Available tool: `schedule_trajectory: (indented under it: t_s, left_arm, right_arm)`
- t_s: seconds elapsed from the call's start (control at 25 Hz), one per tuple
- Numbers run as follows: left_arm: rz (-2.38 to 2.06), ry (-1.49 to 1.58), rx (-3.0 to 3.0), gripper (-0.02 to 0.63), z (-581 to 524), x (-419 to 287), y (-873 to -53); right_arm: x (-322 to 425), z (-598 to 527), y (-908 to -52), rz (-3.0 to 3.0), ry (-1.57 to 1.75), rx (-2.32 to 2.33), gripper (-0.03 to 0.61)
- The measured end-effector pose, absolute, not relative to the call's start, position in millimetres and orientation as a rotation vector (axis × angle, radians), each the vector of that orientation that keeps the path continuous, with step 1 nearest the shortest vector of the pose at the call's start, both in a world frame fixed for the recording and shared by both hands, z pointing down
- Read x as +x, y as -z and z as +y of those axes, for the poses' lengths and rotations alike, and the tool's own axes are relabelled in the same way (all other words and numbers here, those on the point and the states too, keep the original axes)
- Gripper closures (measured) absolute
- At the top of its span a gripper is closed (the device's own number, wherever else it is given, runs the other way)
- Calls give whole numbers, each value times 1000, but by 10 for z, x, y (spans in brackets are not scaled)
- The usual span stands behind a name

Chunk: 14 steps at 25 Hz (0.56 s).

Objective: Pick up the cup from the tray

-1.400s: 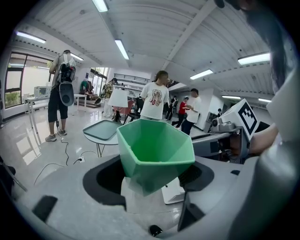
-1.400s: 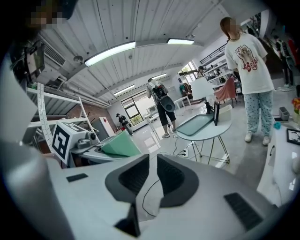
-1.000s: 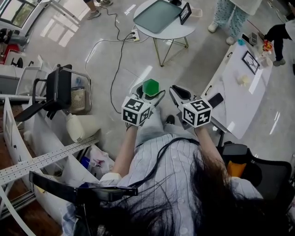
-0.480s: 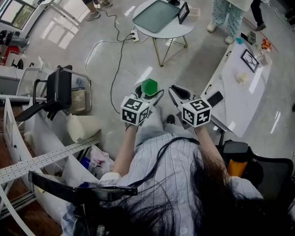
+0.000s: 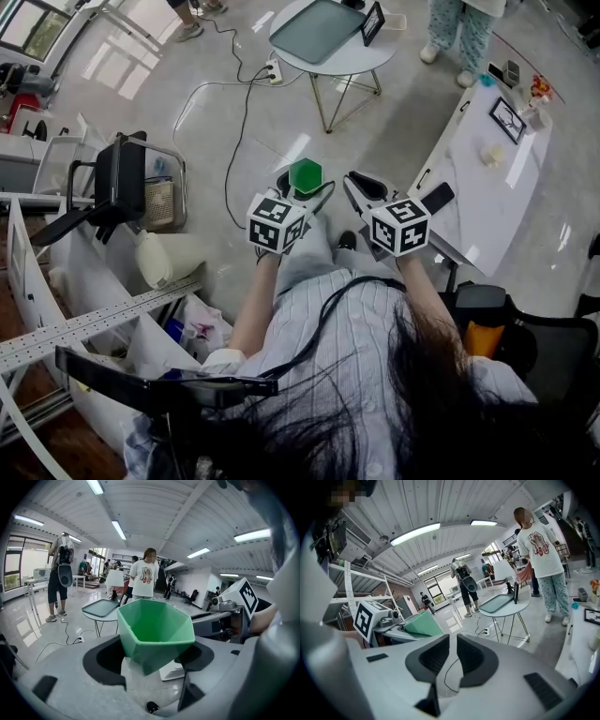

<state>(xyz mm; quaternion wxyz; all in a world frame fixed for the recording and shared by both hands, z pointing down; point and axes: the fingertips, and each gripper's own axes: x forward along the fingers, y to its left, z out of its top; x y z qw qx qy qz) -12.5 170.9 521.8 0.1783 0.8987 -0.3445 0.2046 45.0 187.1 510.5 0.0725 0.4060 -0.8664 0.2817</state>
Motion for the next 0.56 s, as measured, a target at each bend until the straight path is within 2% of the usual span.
schedule_trajectory:
  t_s: [0.56]
  left_arm:
    - [-1006,-558,2536,273,1640,-274,-5169]
  right_arm:
    - [369,1826,-5068,-2599,-830,1214,512]
